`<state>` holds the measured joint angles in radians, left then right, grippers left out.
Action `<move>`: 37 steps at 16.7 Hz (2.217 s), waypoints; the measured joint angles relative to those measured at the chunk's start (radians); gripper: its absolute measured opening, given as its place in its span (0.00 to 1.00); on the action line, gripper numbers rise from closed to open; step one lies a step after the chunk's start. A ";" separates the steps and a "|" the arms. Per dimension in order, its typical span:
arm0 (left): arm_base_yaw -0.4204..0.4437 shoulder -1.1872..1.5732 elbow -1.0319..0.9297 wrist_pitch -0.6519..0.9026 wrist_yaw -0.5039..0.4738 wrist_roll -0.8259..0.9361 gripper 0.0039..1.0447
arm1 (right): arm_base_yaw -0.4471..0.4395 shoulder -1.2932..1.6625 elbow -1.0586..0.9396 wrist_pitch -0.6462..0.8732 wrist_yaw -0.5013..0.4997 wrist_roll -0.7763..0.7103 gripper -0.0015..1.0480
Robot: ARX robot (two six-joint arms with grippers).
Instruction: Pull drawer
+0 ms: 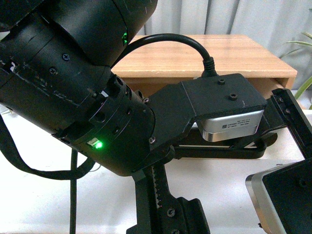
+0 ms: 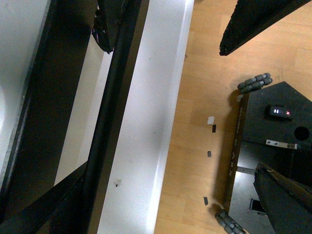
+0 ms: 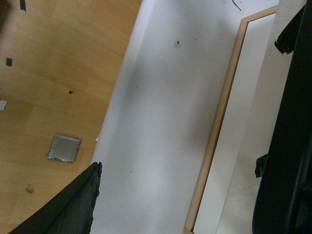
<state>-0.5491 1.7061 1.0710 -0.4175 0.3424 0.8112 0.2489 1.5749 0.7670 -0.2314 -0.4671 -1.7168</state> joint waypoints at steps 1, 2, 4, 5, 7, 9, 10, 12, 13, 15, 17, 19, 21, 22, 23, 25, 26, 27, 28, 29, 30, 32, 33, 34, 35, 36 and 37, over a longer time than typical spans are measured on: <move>0.000 -0.001 -0.003 0.003 0.000 0.000 0.94 | 0.000 0.001 -0.001 0.001 0.000 0.000 0.94; 0.000 -0.002 -0.009 0.010 -0.001 0.000 0.94 | 0.000 0.003 -0.003 0.006 0.000 0.000 0.94; 0.000 -0.002 -0.014 0.018 -0.005 0.000 0.94 | 0.000 0.012 -0.008 0.031 -0.004 -0.003 0.94; 0.000 -0.002 -0.014 0.024 -0.005 -0.008 0.94 | 0.000 0.013 -0.010 0.043 -0.005 -0.004 0.94; 0.002 -0.002 -0.014 0.027 -0.006 -0.023 0.94 | 0.000 0.016 -0.020 0.080 -0.009 -0.006 0.94; 0.004 -0.002 -0.014 0.039 -0.005 -0.042 0.94 | 0.000 0.026 -0.025 0.113 -0.008 -0.011 0.94; 0.005 -0.002 -0.013 0.046 -0.005 -0.054 0.94 | 0.005 0.036 -0.029 0.129 0.002 -0.012 0.94; 0.010 -0.005 -0.012 0.050 -0.003 -0.075 0.94 | 0.007 0.040 -0.035 0.153 0.004 -0.012 0.94; 0.010 -0.006 -0.011 0.051 -0.002 -0.080 0.94 | 0.008 0.040 -0.036 0.154 0.004 -0.012 0.94; 0.012 -0.007 -0.010 0.052 -0.003 -0.082 0.94 | 0.009 0.040 -0.036 0.179 0.005 -0.011 0.94; 0.017 -0.012 -0.008 0.065 -0.002 -0.089 0.94 | 0.021 0.040 -0.034 0.212 0.002 0.011 0.94; 0.023 -0.024 -0.005 0.067 0.011 -0.105 0.94 | 0.026 0.026 -0.026 0.179 -0.012 0.062 0.94; 0.027 -0.034 -0.005 0.063 0.017 -0.110 0.94 | 0.026 0.002 -0.020 0.136 -0.024 0.095 0.94; 0.027 -0.041 -0.005 0.062 0.025 -0.116 0.94 | 0.026 -0.008 -0.014 0.126 -0.029 0.102 0.94; 0.030 -0.055 -0.005 0.063 0.037 -0.128 0.94 | 0.026 -0.015 -0.005 0.101 -0.034 0.108 0.94; 0.037 -0.097 -0.006 0.065 0.066 -0.149 0.94 | 0.017 -0.037 0.004 0.069 -0.048 0.121 0.94; 0.044 -0.116 -0.011 0.071 0.080 -0.159 0.94 | 0.009 -0.049 0.015 0.059 -0.062 0.132 0.94; 0.053 -0.137 -0.018 0.084 0.099 -0.178 0.94 | -0.005 -0.061 0.032 0.044 -0.071 0.142 0.94; 0.066 -0.159 -0.028 0.108 0.122 -0.206 0.94 | -0.018 -0.074 0.047 0.026 -0.095 0.163 0.94; 0.082 -0.181 -0.039 0.136 0.143 -0.233 0.94 | -0.035 -0.091 0.060 0.019 -0.121 0.183 0.94; 0.105 -0.211 -0.055 0.179 0.163 -0.269 0.94 | -0.051 -0.111 0.067 0.017 -0.139 0.200 0.94; 0.177 -0.283 -0.115 0.310 0.193 -0.369 0.94 | -0.092 -0.145 0.069 0.067 -0.196 0.263 0.94; 0.230 -0.317 -0.152 0.404 0.204 -0.435 0.94 | -0.117 -0.159 0.069 0.111 -0.233 0.322 0.94; 0.303 -0.354 -0.193 0.527 0.186 -0.539 0.94 | -0.148 -0.177 0.060 0.214 -0.251 0.422 0.94; 0.374 -0.391 -0.227 0.621 0.141 -0.660 0.94 | -0.175 -0.200 0.038 0.333 -0.259 0.551 0.94; 0.440 -0.420 -0.248 0.674 0.066 -0.761 0.94 | -0.194 -0.215 0.008 0.471 -0.214 0.708 0.94; 0.494 -0.451 -0.278 0.704 -0.025 -0.846 0.94 | -0.207 -0.217 -0.018 0.607 -0.119 0.872 0.94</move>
<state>-0.0547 1.2549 0.7925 0.2863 0.3176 -0.0349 0.0422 1.3582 0.7490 0.3756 -0.5865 -0.8452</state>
